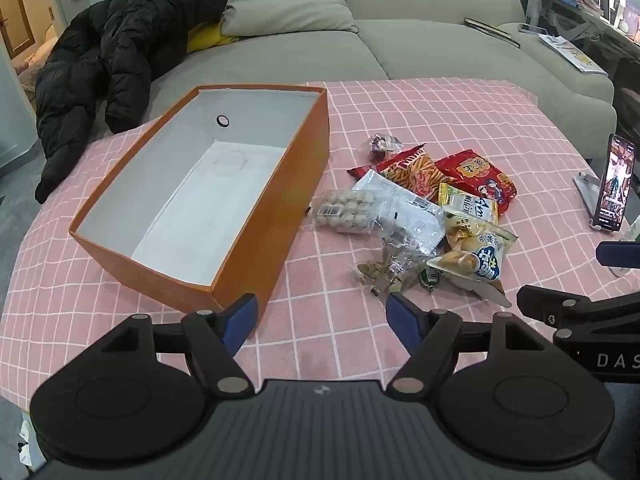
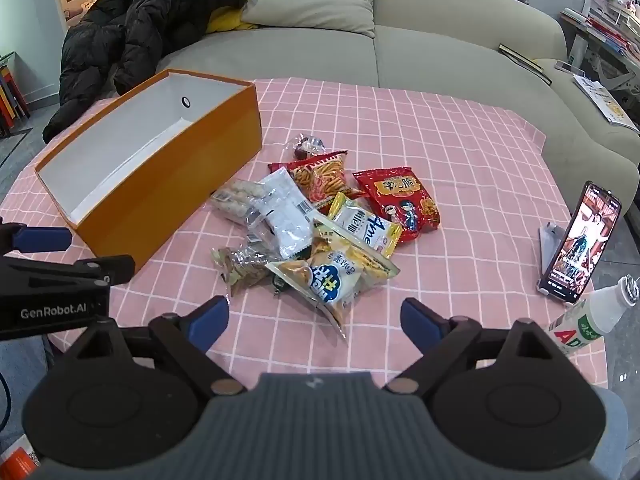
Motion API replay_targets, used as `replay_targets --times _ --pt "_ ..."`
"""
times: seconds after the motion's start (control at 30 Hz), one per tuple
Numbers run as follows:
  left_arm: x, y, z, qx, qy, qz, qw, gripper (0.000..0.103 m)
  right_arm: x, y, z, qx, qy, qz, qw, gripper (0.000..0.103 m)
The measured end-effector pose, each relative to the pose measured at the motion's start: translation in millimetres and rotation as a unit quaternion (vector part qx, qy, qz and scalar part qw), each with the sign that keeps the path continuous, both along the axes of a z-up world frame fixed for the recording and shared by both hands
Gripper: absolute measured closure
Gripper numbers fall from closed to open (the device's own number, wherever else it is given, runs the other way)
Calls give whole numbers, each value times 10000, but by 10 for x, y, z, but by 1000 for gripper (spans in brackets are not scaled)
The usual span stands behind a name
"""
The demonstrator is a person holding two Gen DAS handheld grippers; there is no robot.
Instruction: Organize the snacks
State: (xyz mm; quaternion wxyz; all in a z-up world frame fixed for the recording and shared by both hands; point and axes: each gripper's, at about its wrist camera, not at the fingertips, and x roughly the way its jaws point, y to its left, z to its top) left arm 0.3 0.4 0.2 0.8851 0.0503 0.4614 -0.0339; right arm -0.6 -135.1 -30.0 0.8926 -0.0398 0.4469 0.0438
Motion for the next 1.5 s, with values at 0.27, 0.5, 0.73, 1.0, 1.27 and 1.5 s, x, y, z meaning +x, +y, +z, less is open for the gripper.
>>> replay_targets --times 0.27,0.5,0.73,1.0,1.27,1.5 --pt "-9 5 13 13 -36 -50 10000 17 1 10 -18 -47 -73 -49 10000 12" --pt "1 -2 3 26 3 18 10000 17 3 9 -10 -98 -82 -70 9999 12" --pt "2 -1 3 25 9 16 10000 17 2 8 -6 -113 -68 -56 9999 12" --pt "-12 18 -72 41 17 36 10000 17 3 28 -20 -128 -48 -6 9999 12" --pt "-29 39 -50 48 22 29 10000 17 -1 39 -25 -142 -47 8 9999 12" --pt "-3 34 -69 48 51 56 10000 17 4 43 -35 -144 -64 38 9999 8"
